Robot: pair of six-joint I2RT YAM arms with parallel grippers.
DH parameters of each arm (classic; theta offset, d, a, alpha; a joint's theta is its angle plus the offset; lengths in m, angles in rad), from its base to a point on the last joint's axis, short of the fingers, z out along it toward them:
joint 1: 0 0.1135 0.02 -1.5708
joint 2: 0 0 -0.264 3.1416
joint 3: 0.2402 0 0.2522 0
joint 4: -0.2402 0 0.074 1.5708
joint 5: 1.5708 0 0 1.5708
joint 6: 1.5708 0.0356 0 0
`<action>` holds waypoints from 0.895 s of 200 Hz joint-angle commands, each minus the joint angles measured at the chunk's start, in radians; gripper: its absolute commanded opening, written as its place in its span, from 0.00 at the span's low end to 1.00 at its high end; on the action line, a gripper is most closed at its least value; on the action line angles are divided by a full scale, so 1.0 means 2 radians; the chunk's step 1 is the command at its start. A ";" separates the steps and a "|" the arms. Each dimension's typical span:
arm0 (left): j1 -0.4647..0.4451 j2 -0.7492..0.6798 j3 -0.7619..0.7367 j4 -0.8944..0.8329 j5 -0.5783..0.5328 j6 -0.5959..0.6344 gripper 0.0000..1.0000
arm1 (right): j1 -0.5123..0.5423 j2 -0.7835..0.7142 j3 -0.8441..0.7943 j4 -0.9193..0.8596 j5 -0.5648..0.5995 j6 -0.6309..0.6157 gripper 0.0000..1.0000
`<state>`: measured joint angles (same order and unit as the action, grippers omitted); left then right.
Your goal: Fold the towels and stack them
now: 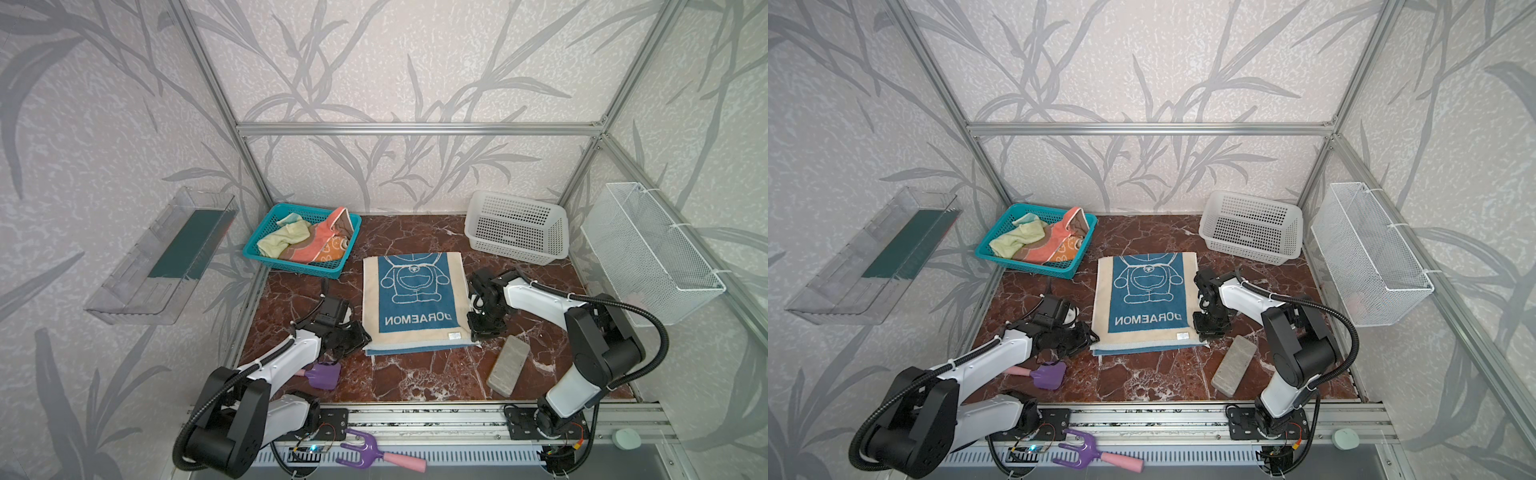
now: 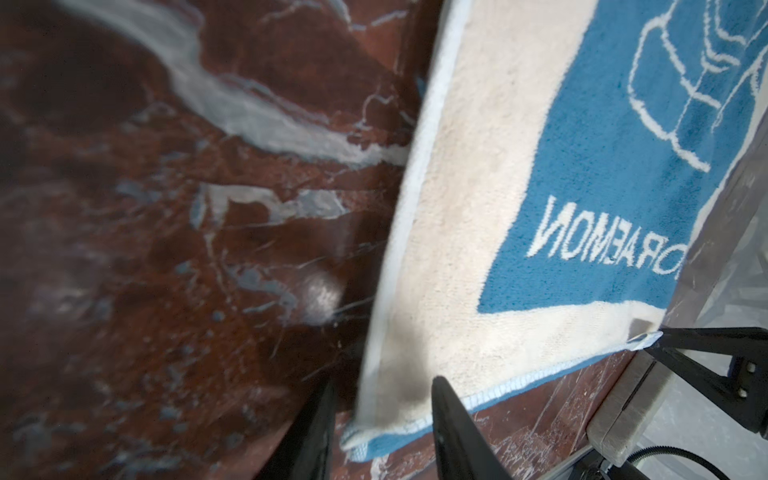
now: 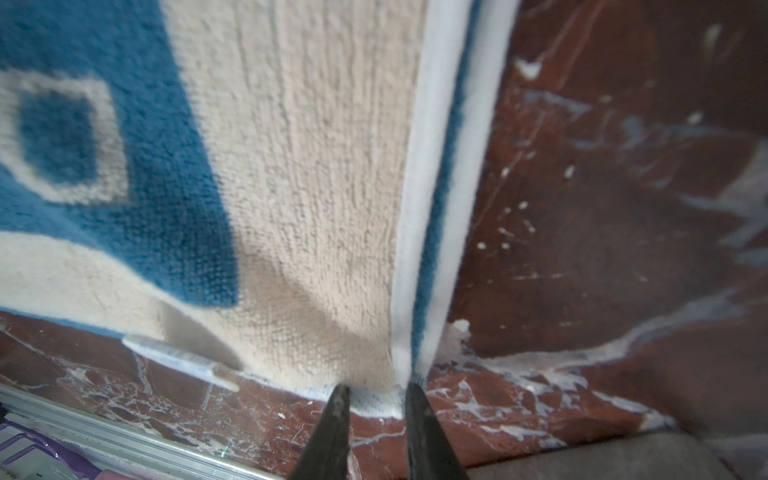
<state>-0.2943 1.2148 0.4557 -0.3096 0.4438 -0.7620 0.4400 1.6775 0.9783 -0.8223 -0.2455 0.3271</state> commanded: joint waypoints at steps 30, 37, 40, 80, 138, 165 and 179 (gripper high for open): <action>0.001 -0.002 0.001 -0.024 0.011 0.008 0.06 | 0.002 0.009 -0.009 0.004 0.004 0.003 0.16; 0.001 -0.008 0.002 -0.030 0.010 0.008 0.02 | 0.002 0.006 -0.008 0.003 0.006 0.003 0.12; 0.001 -0.012 0.002 -0.033 0.009 0.009 0.01 | 0.001 0.005 -0.008 0.002 0.007 0.003 0.10; 0.002 -0.037 0.012 -0.061 0.016 0.013 0.00 | 0.001 -0.031 0.010 -0.022 0.031 0.001 0.00; 0.002 -0.043 0.027 -0.087 0.045 0.012 0.00 | 0.002 -0.071 0.032 -0.063 0.053 -0.007 0.00; 0.001 -0.041 0.030 -0.121 0.045 0.019 0.26 | 0.003 -0.061 0.040 -0.064 0.053 -0.014 0.08; 0.001 -0.054 0.041 -0.139 0.029 0.020 0.41 | 0.016 -0.047 0.052 -0.066 0.064 -0.017 0.18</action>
<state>-0.2924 1.1416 0.4904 -0.4858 0.5232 -0.7330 0.4438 1.5551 1.0344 -0.9134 -0.1551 0.3153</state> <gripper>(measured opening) 0.331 0.130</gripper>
